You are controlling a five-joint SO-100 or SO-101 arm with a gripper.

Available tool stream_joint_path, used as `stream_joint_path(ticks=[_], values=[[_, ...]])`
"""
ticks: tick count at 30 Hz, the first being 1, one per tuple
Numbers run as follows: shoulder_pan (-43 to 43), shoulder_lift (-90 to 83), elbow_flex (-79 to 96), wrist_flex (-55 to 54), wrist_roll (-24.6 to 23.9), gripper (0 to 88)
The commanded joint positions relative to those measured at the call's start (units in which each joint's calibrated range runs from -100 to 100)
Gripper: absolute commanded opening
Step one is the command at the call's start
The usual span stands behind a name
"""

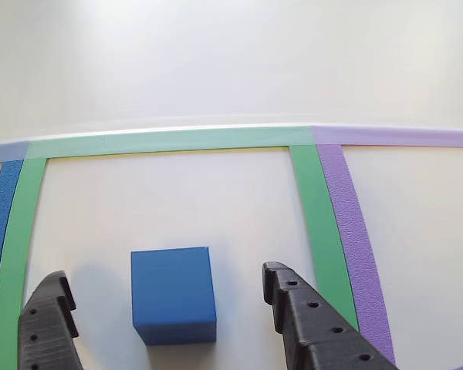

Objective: Tower of hanoi

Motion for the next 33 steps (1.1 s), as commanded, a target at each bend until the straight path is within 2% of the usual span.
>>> stream_joint_path(ticks=[1, 9, 17, 25, 29, 33], values=[[-1.0, 0.0, -0.6, -1.4, 0.0, 21.7], [-1.5, 0.2, -0.4, -1.6, 0.0, 16.8], [-2.3, 0.1, -0.2, -1.6, 0.0, 7.1], [-3.2, -1.6, -0.2, -0.9, 0.0, 4.4], [-3.8, -6.4, -0.4, 3.9, 0.0, 3.2], [-4.4, -15.6, -1.5, 14.6, 0.0, 2.6]])
